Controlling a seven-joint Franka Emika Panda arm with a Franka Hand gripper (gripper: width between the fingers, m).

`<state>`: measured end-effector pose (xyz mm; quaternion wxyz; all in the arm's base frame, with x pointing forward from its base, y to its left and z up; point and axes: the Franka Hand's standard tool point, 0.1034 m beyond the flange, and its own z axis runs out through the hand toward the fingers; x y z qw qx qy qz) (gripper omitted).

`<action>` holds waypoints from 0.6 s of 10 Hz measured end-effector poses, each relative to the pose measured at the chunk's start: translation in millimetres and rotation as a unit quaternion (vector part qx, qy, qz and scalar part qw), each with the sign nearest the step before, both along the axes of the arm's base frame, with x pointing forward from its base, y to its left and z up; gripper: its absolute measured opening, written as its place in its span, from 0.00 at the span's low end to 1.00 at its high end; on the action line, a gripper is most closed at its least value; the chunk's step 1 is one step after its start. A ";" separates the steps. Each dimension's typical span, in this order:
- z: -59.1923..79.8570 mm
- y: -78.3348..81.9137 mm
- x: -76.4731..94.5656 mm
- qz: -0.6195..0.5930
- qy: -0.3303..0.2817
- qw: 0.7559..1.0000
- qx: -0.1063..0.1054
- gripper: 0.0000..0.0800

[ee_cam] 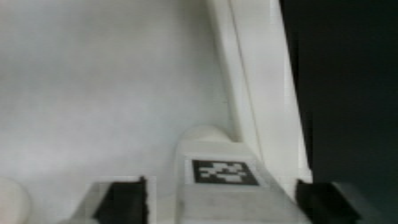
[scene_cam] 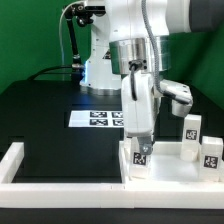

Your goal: Assemble square table

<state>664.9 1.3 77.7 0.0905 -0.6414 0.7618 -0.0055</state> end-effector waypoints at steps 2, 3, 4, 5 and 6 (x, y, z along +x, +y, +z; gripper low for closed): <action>4.4 2.6 2.3 0.203 -0.005 0.978 -0.042 0.79; 3.2 4.9 1.8 0.306 -0.016 0.951 -0.052 0.79; 2.6 7.7 0.8 0.326 -0.018 0.943 -0.055 0.81; 2.3 6.2 0.8 0.350 -0.020 0.935 -0.058 0.81; 2.2 4.9 0.8 0.387 -0.024 0.920 -0.063 0.81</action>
Offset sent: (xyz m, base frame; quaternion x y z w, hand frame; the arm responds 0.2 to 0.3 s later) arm -0.0293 0.0198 0.0050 -0.0157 0.0317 -0.2292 0.9727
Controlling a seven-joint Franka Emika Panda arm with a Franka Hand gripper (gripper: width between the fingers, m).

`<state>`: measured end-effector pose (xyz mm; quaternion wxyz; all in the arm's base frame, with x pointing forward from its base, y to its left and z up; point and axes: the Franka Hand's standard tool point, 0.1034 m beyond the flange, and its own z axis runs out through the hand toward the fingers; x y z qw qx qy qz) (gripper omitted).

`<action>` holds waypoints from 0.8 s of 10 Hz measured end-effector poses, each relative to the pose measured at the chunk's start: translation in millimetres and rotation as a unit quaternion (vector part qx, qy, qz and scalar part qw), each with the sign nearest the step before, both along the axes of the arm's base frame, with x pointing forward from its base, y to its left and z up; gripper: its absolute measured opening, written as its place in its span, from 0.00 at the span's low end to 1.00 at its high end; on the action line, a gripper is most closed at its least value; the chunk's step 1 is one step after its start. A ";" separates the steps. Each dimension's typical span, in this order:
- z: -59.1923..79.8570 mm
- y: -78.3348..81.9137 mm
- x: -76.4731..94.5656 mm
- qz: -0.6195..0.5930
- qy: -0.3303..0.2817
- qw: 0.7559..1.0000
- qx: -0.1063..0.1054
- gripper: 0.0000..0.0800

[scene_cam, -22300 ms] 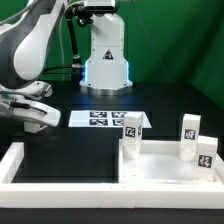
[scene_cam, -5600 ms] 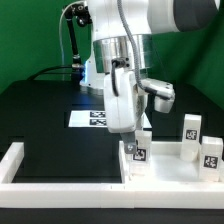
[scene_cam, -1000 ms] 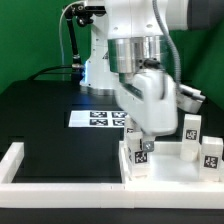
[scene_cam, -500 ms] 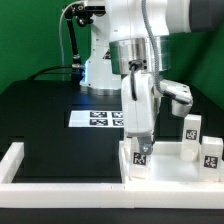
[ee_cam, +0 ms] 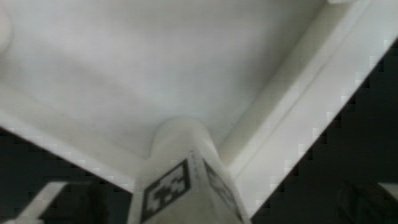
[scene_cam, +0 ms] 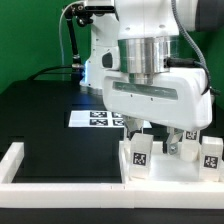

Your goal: Assemble square table

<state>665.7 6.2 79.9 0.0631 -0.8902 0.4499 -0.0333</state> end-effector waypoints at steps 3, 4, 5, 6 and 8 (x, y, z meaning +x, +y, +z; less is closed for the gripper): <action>7.5 -15.6 7.3 0.250 -0.012 0.967 -0.057 0.81; 8.0 -19.2 9.6 0.284 -0.020 0.956 -0.065 0.81; 7.0 -18.0 8.6 0.269 -0.018 0.961 -0.062 0.81; 7.0 -18.1 8.6 0.259 -0.017 0.964 -0.061 0.70; 7.0 -18.2 8.6 0.217 -0.015 0.974 -0.056 0.45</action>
Offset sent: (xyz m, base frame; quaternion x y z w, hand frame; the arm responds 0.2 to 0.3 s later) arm 0.0216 -0.0114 0.0084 0.0234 0.0332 -0.3619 0.9313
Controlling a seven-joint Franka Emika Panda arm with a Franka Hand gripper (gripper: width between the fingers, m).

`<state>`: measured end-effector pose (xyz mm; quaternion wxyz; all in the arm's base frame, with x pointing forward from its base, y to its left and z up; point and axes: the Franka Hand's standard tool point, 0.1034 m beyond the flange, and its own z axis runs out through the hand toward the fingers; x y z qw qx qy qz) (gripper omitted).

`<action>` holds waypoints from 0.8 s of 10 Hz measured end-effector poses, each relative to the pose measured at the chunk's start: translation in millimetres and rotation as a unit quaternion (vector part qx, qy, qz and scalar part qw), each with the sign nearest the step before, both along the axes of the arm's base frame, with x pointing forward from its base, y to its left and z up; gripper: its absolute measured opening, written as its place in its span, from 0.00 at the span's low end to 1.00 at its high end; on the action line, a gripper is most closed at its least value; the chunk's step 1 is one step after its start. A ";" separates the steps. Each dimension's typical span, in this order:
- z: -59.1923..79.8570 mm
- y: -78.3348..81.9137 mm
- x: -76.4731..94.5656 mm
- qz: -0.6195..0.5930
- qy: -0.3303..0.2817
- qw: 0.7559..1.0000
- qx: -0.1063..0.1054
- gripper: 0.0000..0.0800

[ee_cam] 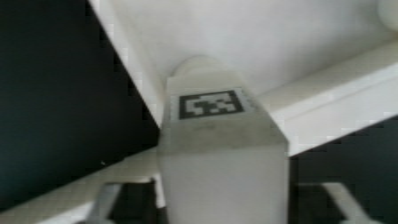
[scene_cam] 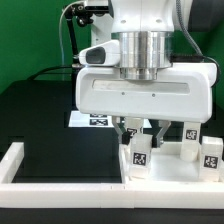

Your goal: Assemble square table

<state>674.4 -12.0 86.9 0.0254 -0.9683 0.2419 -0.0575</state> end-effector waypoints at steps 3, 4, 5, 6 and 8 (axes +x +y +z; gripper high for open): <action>-0.5 -2.4 -0.7 -0.095 0.003 0.995 0.011 0.36; -0.7 -3.5 -1.0 -0.137 0.004 0.990 0.015 0.36; -1.3 -6.1 -2.0 -0.210 0.005 0.977 0.029 0.36; -1.7 -7.5 -3.7 -0.318 0.011 0.947 0.048 0.36; -1.6 -3.4 -5.7 -0.485 0.020 0.870 0.084 0.36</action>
Offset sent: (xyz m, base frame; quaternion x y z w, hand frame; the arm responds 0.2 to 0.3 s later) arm 0.0000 0.0000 0.0000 0.0000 0.0000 0.1938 0.9810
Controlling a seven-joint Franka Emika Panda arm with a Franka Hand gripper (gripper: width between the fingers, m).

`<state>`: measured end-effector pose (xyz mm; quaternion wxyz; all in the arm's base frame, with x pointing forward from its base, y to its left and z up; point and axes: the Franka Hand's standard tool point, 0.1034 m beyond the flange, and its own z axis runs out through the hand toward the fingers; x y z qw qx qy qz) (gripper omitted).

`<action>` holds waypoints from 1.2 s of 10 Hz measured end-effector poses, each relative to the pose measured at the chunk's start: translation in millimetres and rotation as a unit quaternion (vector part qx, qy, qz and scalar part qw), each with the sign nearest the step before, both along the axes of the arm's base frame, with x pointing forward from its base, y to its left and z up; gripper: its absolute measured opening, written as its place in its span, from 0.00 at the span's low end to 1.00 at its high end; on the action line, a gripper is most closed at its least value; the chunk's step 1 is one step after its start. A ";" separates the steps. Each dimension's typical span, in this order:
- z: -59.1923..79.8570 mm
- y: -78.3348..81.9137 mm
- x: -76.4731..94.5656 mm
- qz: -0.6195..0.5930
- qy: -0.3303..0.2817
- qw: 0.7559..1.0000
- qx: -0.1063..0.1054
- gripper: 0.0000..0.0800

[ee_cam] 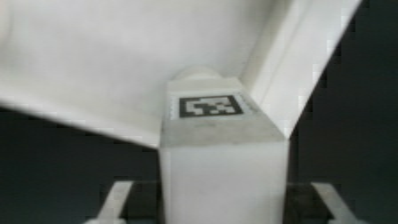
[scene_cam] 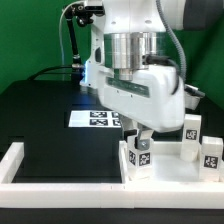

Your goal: Assemble square table

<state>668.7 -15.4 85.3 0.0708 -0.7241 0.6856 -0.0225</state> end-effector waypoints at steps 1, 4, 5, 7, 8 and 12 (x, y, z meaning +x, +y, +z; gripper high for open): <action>0.0 -1.1 -1.0 -0.071 0.002 0.997 0.021 0.36; -0.4 -1.9 -2.1 -0.105 0.010 0.994 0.030 0.37; -0.9 -1.8 -2.3 -0.096 0.009 0.995 0.029 0.37; -3.3 5.4 -3.7 0.060 0.004 0.998 -0.002 0.76; -5.0 9.5 -4.2 0.162 -0.002 0.987 -0.016 0.76; -5.7 7.9 -4.9 0.310 -0.011 0.950 -0.036 0.81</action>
Offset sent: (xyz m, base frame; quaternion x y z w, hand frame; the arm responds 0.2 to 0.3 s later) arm 0.0000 0.0000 0.0000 0.0000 0.0000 0.1296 0.9916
